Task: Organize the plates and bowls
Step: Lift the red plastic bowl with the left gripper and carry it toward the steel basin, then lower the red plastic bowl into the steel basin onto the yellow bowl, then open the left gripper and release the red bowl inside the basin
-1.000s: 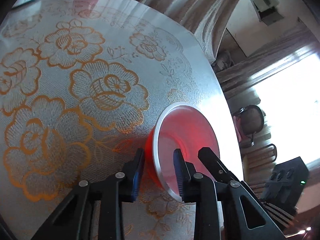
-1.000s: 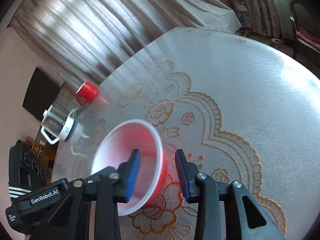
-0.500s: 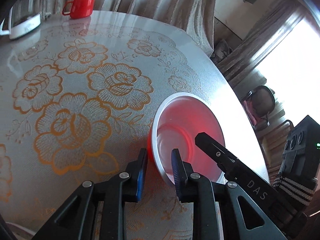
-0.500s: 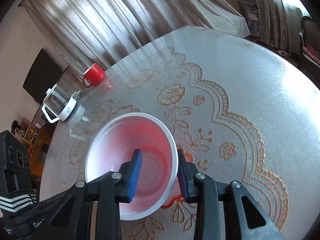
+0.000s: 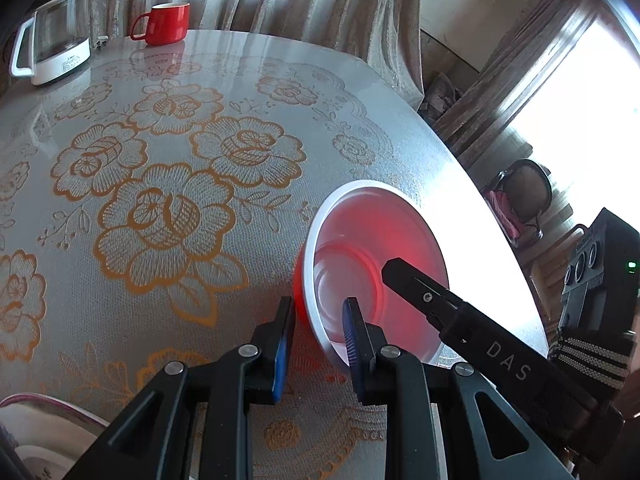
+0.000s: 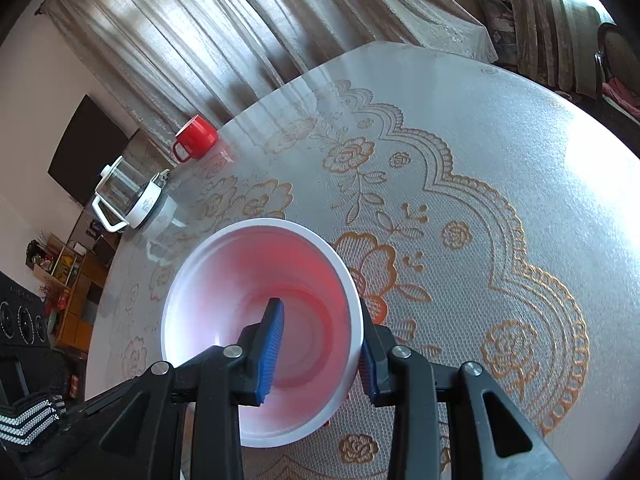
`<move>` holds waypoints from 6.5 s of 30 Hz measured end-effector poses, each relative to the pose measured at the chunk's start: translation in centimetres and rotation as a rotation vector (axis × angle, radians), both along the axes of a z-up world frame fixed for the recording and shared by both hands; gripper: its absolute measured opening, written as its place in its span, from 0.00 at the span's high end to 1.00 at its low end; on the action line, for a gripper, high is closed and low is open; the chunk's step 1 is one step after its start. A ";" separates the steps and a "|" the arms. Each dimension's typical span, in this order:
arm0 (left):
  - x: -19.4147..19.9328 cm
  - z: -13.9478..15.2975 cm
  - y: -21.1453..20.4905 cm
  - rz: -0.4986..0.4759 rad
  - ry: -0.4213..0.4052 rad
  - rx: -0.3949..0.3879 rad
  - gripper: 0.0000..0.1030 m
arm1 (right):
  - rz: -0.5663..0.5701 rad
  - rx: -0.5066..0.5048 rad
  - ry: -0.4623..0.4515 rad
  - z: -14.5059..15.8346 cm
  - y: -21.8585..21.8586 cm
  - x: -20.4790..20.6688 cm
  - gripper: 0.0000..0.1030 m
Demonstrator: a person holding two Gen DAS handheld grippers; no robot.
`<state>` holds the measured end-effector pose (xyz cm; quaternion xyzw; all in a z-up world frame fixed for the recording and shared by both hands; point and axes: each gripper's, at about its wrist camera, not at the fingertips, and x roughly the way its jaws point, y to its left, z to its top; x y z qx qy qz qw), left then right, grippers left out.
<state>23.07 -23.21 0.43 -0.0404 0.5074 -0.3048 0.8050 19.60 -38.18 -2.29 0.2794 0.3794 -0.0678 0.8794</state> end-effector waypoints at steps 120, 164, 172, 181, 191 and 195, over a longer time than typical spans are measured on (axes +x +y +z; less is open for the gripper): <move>-12.7 4.9 39.3 0.573 -0.192 -0.225 0.73 | 0.728 -0.108 -0.050 3.7 36.7 -0.6 0.68; -14.8 0.0 42.7 0.700 -0.156 -0.036 0.73 | 0.845 -0.208 0.014 -0.3 41.9 -2.3 0.65; -14.8 -0.1 42.5 0.694 -0.158 -0.026 0.72 | 0.838 -0.208 0.006 -0.3 41.5 -2.6 0.65; -15.0 -0.1 42.2 0.693 -0.170 -0.014 0.72 | 0.821 -0.186 -0.019 0.2 40.6 -3.4 0.65; -15.3 0.2 42.0 0.691 -0.178 -0.011 0.68 | 0.807 -0.191 -0.033 0.2 40.2 -3.5 0.68; -15.6 0.4 42.0 0.693 -0.183 -0.013 0.64 | 0.803 -0.196 -0.033 0.0 40.5 -3.2 0.72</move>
